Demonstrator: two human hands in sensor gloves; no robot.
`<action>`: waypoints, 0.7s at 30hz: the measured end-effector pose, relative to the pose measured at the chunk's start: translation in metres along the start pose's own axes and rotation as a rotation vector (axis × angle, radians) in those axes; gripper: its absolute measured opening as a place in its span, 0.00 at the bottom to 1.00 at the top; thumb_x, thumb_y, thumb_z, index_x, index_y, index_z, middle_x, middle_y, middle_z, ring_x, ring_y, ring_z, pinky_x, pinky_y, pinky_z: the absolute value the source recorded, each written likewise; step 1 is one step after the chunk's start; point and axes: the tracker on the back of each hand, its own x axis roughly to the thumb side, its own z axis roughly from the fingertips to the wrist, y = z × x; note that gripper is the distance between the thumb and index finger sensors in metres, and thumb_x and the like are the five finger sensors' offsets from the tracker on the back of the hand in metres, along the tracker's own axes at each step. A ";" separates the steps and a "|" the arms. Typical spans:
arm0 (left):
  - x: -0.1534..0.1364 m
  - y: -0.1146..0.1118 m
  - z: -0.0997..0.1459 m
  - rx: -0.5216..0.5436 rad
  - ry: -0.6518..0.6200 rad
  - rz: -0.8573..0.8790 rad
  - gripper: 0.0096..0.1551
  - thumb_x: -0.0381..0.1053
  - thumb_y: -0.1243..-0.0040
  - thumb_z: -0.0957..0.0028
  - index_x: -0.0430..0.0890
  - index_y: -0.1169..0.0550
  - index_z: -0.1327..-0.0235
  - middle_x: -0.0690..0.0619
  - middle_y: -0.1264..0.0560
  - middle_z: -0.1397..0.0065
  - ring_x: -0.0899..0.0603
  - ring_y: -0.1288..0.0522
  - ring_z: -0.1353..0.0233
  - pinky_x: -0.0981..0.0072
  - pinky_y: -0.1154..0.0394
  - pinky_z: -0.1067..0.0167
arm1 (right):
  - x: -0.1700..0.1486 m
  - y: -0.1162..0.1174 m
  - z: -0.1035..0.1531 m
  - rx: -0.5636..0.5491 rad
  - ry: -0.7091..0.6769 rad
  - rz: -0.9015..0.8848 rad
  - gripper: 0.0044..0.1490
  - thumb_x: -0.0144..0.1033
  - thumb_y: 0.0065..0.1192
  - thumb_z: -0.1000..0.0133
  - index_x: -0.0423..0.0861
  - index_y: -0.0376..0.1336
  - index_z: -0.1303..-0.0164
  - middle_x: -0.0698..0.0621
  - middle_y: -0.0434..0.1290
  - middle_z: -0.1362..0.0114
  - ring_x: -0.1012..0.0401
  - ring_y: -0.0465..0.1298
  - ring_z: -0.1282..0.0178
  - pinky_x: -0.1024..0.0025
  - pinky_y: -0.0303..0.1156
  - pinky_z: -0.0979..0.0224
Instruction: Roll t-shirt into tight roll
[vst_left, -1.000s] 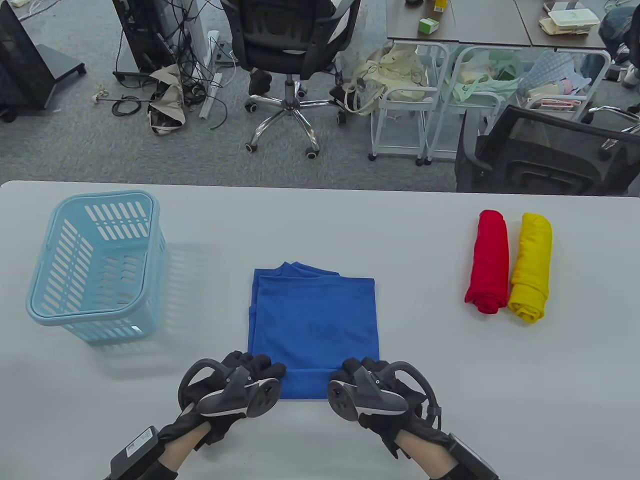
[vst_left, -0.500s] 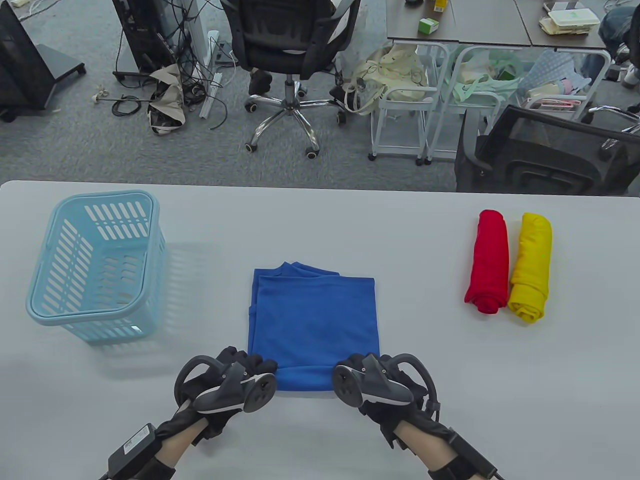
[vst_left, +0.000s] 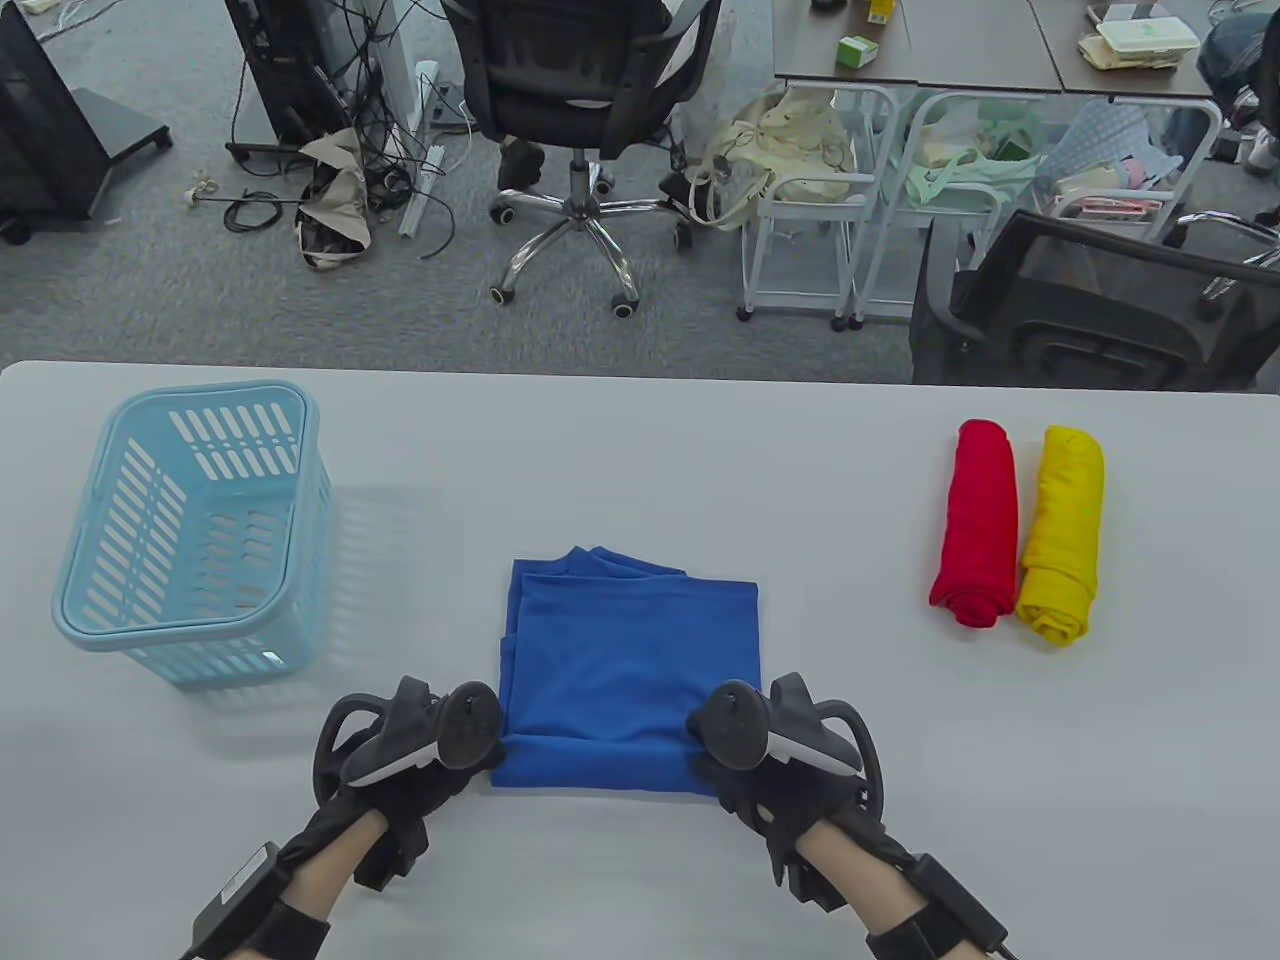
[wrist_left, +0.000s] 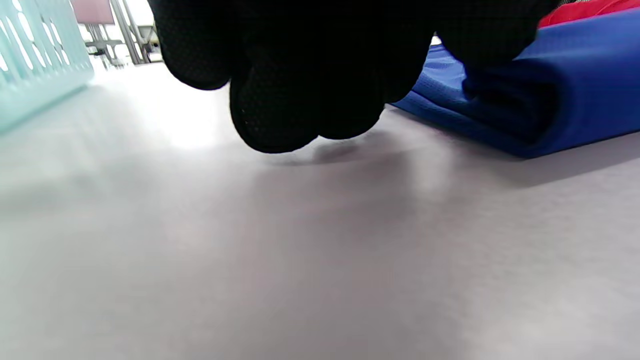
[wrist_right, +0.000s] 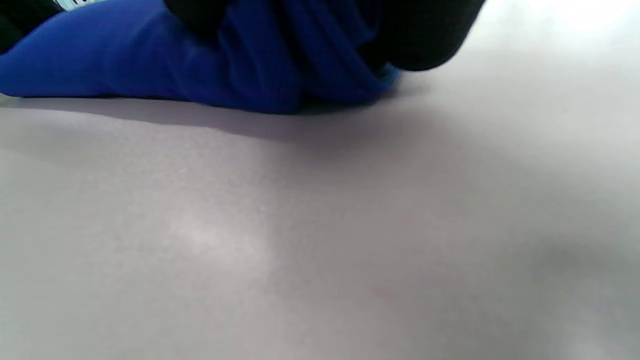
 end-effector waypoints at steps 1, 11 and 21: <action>0.003 0.003 0.003 0.028 -0.001 -0.018 0.33 0.66 0.49 0.51 0.59 0.28 0.31 0.59 0.19 0.36 0.50 0.17 0.39 0.50 0.27 0.28 | 0.000 0.000 0.000 0.001 0.000 0.001 0.35 0.47 0.50 0.34 0.47 0.50 0.19 0.49 0.66 0.28 0.58 0.77 0.41 0.57 0.71 0.34; 0.053 -0.007 0.011 0.004 -0.214 -0.169 0.40 0.65 0.45 0.54 0.61 0.37 0.24 0.57 0.30 0.22 0.48 0.24 0.27 0.47 0.31 0.24 | 0.002 -0.004 0.003 -0.030 0.013 0.028 0.36 0.48 0.53 0.35 0.47 0.51 0.19 0.47 0.66 0.26 0.55 0.76 0.38 0.54 0.70 0.33; 0.057 -0.012 0.007 0.021 -0.205 -0.208 0.39 0.65 0.45 0.53 0.59 0.36 0.25 0.56 0.32 0.22 0.49 0.24 0.29 0.47 0.31 0.24 | 0.026 -0.025 0.036 -0.275 -0.010 0.290 0.34 0.47 0.59 0.36 0.56 0.53 0.21 0.44 0.51 0.16 0.48 0.62 0.21 0.45 0.56 0.22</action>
